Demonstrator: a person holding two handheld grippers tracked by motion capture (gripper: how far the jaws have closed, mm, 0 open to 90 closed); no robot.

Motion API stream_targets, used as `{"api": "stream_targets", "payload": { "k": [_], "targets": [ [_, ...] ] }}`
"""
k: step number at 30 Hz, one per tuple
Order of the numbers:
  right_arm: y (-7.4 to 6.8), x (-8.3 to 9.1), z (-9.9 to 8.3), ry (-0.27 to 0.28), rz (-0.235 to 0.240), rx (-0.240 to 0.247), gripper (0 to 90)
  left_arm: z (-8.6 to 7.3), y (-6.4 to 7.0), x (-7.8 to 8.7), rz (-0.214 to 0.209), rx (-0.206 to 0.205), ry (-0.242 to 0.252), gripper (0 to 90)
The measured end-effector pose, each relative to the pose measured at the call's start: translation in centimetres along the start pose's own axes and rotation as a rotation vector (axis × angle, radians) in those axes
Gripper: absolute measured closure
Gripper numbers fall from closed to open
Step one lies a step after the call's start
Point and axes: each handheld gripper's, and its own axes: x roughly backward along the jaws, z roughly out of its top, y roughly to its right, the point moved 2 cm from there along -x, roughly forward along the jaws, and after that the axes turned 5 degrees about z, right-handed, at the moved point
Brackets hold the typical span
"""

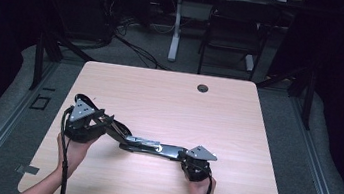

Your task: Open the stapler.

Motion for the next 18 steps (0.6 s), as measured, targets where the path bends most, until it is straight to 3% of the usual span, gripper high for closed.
{"api": "stream_targets", "payload": {
  "k": [5, 13, 18],
  "targets": [
    [0.0, 0.0, 0.0, 0.01, 0.006, -0.014, 87.7, -0.6, 0.3, 0.9, -0.04, -0.012, -0.014, 41.8],
    [0.1, 0.0, 0.0, 0.006, 0.015, -0.018, 87.0, -2.2, 1.1, 2.7, -0.102, -0.062, -0.041, 32.5],
    [0.3, 0.1, 0.0, 0.005, 0.02, -0.033, 85.2, -3.3, 1.2, 3.3, -0.118, -0.098, -0.073, 26.6]
  ]
}}
